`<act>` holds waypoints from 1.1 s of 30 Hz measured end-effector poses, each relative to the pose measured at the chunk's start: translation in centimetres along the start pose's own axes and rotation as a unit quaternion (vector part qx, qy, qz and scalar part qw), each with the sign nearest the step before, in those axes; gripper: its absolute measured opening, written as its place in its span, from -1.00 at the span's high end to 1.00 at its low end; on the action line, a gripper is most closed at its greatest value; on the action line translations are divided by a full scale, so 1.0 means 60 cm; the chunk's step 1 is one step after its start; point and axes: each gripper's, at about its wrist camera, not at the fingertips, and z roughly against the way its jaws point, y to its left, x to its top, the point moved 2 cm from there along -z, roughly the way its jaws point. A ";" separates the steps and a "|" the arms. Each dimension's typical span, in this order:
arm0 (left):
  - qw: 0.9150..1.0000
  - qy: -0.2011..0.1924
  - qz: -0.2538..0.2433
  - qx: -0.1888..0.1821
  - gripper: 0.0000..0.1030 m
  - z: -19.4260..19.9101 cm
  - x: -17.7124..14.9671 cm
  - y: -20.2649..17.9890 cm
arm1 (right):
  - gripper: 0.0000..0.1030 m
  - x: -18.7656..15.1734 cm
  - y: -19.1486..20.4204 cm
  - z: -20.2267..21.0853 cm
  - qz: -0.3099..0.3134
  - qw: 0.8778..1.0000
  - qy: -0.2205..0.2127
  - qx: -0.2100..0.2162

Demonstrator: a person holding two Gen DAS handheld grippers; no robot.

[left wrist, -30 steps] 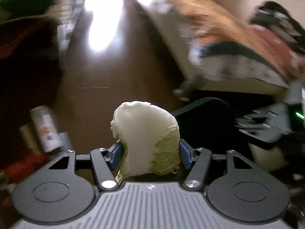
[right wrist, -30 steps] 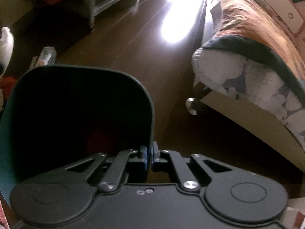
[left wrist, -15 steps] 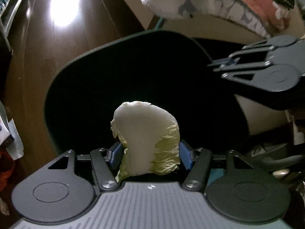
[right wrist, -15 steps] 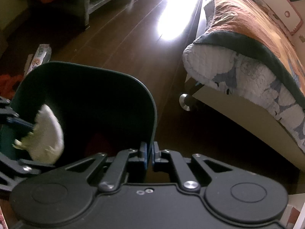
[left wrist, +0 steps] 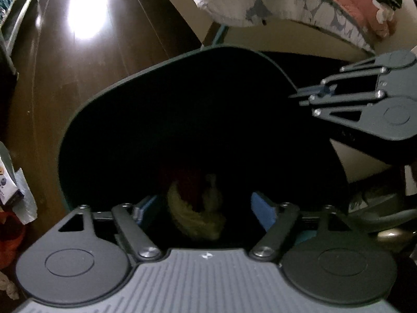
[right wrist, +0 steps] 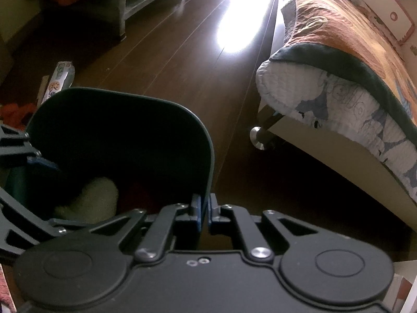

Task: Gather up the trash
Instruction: 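Move the left tool back down to the white cloth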

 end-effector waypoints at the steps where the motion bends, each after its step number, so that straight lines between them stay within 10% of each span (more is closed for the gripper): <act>1: 1.000 -0.004 -0.001 0.000 -0.52 0.005 -0.001 0.002 | 0.93 0.000 0.001 0.000 0.000 1.000 0.000 0.000; 11: 0.998 -0.059 0.015 0.009 -0.52 0.116 -0.012 0.076 | 0.92 0.000 0.014 0.008 -0.001 1.000 0.009 -0.006; 21: 0.986 -0.091 0.102 0.099 -0.52 0.227 -0.073 0.267 | 0.91 0.001 0.034 0.020 0.005 1.000 0.011 -0.013; 33: 0.929 -0.054 0.309 0.194 -0.52 0.233 -0.279 0.529 | 0.86 -0.003 0.109 0.051 0.129 0.991 0.022 -0.040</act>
